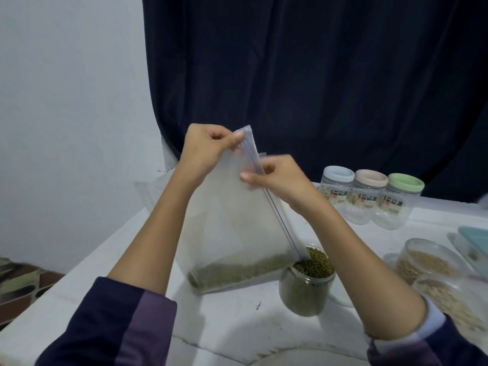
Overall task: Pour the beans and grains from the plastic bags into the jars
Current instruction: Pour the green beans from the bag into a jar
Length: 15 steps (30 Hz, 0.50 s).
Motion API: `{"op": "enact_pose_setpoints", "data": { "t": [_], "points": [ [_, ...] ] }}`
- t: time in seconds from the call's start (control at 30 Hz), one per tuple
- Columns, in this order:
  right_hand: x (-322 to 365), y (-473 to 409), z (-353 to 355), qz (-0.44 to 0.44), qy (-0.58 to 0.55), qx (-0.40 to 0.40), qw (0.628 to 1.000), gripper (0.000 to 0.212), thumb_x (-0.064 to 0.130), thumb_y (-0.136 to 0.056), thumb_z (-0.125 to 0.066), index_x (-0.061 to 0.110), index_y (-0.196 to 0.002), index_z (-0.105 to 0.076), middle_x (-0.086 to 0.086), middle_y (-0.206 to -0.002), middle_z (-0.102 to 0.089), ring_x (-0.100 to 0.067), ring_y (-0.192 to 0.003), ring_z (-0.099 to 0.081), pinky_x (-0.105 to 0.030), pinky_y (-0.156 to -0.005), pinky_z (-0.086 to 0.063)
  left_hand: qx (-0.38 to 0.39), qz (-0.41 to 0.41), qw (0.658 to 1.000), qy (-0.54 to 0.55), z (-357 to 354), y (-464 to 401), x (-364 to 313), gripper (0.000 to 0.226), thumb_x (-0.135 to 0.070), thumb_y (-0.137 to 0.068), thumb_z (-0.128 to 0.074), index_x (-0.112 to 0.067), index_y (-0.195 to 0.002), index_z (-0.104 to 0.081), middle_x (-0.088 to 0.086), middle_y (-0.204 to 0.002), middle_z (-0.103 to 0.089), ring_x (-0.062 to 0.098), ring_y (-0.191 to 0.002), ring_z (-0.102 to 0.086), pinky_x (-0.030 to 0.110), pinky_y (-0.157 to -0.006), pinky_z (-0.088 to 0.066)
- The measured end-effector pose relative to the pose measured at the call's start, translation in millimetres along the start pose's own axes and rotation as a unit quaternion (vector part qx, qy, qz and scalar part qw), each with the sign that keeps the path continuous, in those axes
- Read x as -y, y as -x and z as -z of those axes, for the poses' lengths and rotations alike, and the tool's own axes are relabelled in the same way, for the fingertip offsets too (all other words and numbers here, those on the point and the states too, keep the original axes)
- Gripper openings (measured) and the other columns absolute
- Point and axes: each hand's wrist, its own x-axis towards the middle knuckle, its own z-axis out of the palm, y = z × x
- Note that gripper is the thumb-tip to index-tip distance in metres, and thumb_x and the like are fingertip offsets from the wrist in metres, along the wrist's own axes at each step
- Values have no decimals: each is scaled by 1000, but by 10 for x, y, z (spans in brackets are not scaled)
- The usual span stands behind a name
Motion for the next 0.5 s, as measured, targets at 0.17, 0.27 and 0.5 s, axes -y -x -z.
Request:
{"op": "enact_pose_setpoints", "data": {
  "t": [0.17,0.27,0.5],
  "points": [
    [-431,151,205,-135,152,97,974,10,15,-75,-81,17,-69,-73,-9,-90,-74,-13,-83,-65,-27,-79,-49,-28,14,999,24,177,-10,11,22,-22,-88,-66,-10,-70,-72,-4,-67,-69,3,-67,-61,9,-71,-46],
    [-433,102,262,-140,170,82,972,6,16,-73,-82,13,-76,-78,-9,-81,-75,-11,-78,-64,-35,-87,-51,-55,31,997,35,340,-30,64,22,-25,-89,-65,-16,-69,-71,-7,-67,-70,2,-69,-61,12,-75,-47],
    [178,-266,310,-80,257,73,960,15,15,-74,-82,2,-80,-76,5,-56,-69,-6,-64,-68,-17,-63,-45,-155,119,972,132,806,-55,493,33,-31,-86,-67,2,-85,-70,13,-90,-67,17,-81,-60,32,-83,-51]
  ]
}}
